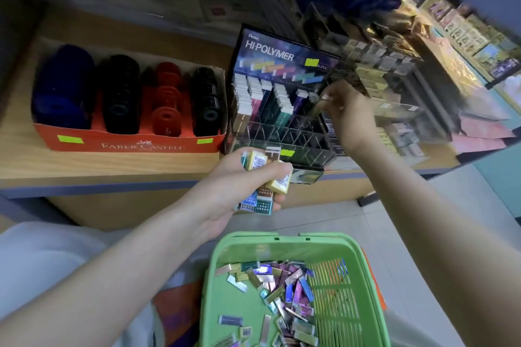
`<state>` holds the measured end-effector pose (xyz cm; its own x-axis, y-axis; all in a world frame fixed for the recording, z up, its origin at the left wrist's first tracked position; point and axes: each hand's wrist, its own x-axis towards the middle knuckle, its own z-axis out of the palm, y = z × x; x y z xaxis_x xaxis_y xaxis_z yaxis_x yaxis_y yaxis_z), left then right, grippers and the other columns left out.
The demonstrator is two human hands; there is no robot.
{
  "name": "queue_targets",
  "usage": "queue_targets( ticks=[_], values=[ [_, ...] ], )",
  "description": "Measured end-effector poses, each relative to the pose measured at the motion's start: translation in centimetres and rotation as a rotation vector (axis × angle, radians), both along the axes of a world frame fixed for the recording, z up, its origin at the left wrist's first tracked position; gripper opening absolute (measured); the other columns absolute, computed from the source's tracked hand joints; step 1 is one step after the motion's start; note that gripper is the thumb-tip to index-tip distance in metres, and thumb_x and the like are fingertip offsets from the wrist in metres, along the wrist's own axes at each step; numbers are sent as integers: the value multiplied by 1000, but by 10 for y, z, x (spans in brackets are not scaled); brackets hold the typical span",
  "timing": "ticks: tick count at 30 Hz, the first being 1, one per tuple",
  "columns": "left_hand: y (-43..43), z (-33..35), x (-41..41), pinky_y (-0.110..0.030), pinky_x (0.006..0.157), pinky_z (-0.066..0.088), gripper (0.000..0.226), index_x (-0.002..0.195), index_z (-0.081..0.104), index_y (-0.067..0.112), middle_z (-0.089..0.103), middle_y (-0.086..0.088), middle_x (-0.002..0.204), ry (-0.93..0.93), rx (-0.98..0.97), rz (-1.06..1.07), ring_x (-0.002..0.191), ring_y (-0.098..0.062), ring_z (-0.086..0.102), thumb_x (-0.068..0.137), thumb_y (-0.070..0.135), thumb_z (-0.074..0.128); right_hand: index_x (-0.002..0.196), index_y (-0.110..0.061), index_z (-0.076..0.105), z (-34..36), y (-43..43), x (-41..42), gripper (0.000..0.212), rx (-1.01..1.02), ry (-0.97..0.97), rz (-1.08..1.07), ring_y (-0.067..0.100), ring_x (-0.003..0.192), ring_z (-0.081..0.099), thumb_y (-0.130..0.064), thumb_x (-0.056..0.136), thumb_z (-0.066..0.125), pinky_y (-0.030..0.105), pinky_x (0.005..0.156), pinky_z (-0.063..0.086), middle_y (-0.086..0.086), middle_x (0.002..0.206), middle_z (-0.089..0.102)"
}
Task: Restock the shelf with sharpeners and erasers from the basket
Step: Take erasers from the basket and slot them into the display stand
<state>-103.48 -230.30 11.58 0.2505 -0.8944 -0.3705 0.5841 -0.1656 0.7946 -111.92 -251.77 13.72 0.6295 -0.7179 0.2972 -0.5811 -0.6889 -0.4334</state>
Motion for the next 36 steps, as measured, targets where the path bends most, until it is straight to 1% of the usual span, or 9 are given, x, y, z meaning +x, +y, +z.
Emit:
queue_targets(
  ticks=[3,7,10,14,17,23,28,31,36],
  values=[
    [-1,1,0,-28,59,58,22,95,57,9,68,-5,65,3,5,2,60,-18,65,80,15,72,97,-13,51,1,3,3,3,-7,-46,18,13,75,55,-10,96,49,30,67,43,4,90,64],
    [0,0,3,-28,59,58,22,94,58,9,69,-5,66,-13,9,24,60,-18,66,79,16,74,105,-5,51,10,15,13,12,-127,-210,19,14,73,43,-13,96,48,12,58,32,0,89,53],
    [2,0,3,-28,58,58,25,97,57,8,69,-5,66,-26,21,42,60,-18,66,79,16,73,105,-3,51,8,12,13,12,-159,-125,45,18,77,45,-11,97,47,24,62,30,6,95,55],
    [4,-1,4,-29,59,59,27,98,57,7,69,-6,66,-24,37,59,60,-18,66,79,17,74,105,-3,53,0,2,4,15,-142,-2,22,21,80,46,-3,94,44,28,63,28,14,102,59],
    [4,-1,4,-29,60,59,27,99,58,7,70,-6,66,-23,41,57,60,-18,66,79,17,74,102,-5,56,2,1,5,15,-122,53,97,24,78,50,1,93,45,28,64,32,10,94,57],
    [3,0,3,-29,59,59,27,99,57,7,69,-6,66,-18,43,49,60,-18,66,80,16,73,92,-13,51,9,-3,7,21,-4,96,137,20,72,55,6,91,43,28,68,42,5,80,58],
    [2,0,4,-29,59,59,24,96,56,9,68,-5,65,-7,36,48,60,-18,65,79,15,73,99,-3,66,2,-10,4,13,-147,145,132,21,75,57,1,87,61,33,75,48,2,96,50],
    [1,-1,3,-28,58,59,25,96,57,9,68,-4,65,-11,35,47,60,-17,66,79,16,74,99,-5,63,-1,-8,3,16,-204,151,89,29,81,62,-2,83,67,42,70,51,6,96,60],
    [-2,-2,0,-26,57,58,26,96,58,8,69,-3,64,-13,45,35,60,-15,66,78,18,74,98,-9,70,-3,-5,2,14,-368,188,39,31,88,61,-15,85,68,30,57,39,9,101,60]
  ],
)
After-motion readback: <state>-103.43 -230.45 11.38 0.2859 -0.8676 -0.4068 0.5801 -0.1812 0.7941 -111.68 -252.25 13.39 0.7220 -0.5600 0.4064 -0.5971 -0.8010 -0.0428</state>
